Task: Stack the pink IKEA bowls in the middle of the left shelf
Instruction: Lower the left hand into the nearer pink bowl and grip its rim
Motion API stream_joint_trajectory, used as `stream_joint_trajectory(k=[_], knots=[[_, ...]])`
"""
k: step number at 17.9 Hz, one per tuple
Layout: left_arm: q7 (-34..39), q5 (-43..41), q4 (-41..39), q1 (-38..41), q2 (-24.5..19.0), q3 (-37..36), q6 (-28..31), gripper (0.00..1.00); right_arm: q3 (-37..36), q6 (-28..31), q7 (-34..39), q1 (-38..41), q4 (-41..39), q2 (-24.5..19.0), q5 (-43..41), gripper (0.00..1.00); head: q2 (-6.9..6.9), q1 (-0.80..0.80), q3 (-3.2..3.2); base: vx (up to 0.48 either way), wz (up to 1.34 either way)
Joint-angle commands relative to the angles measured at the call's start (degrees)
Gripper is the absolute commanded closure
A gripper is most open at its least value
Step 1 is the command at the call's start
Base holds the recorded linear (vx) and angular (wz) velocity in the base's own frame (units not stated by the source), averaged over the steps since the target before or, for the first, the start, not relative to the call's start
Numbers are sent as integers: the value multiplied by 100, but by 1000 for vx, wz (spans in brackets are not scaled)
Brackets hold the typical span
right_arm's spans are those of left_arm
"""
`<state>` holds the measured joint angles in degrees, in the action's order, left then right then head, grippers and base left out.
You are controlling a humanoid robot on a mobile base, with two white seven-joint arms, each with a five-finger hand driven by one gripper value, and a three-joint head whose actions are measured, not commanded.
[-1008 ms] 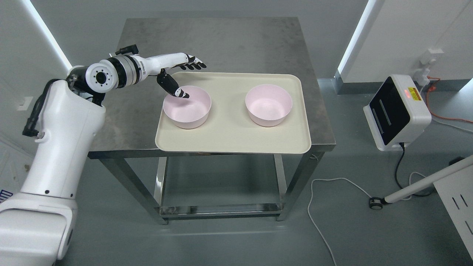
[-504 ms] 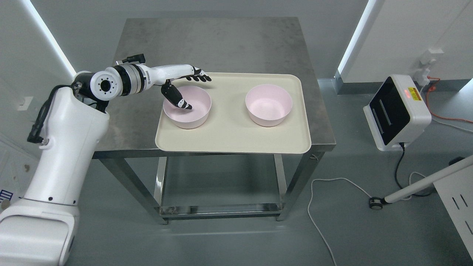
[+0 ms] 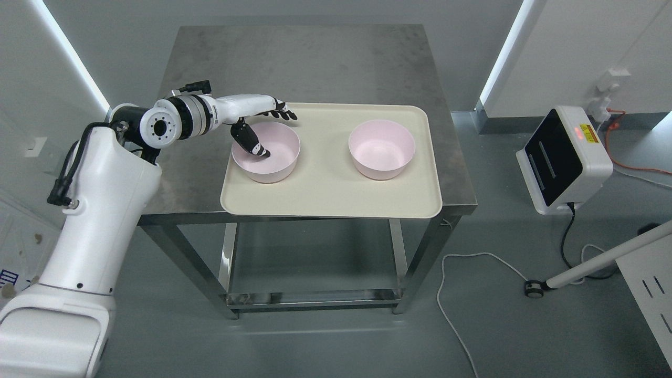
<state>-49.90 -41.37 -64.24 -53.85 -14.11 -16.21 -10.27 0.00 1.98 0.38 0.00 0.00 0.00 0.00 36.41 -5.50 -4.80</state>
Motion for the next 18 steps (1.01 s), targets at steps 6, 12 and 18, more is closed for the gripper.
stream_joint_trajectory(k=[6,12,18], knots=[[51,-108,52,-30,75,-13,-2,61,-62,4,-3,167,-193,100,-9,0,0,0,0,0,0],[68,-99,87,-21,84,4,-273,79,-62,4,-3,167,-193,100,0,0,0,0,0,0,0],[174,-82,175,14,119,91,-573,96,-62,-4,-3,167,-193,100,0,0,0,0,0,0,0]])
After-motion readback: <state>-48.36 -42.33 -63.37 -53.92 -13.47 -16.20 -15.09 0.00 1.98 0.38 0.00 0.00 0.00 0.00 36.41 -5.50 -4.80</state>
